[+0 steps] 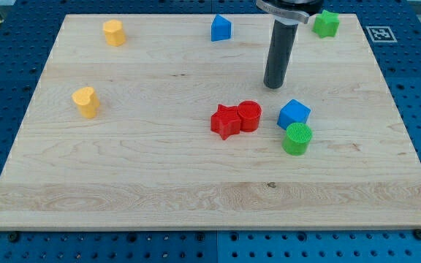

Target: Push the green circle into the red star

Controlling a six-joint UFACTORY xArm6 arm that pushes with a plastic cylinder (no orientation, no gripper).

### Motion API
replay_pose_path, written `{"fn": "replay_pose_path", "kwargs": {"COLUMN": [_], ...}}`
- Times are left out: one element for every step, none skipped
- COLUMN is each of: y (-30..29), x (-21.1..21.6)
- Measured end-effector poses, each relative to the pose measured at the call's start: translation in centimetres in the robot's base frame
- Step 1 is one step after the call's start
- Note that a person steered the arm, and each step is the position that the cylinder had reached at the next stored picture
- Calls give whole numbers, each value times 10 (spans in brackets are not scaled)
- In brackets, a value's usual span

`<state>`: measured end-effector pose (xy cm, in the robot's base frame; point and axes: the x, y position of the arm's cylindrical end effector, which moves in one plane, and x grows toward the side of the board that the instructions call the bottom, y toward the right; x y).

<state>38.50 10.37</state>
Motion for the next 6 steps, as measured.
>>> {"fn": "replay_pose_path", "kwargs": {"y": [19, 39, 47, 46, 42, 43], "x": [14, 22, 54, 76, 94, 110]}}
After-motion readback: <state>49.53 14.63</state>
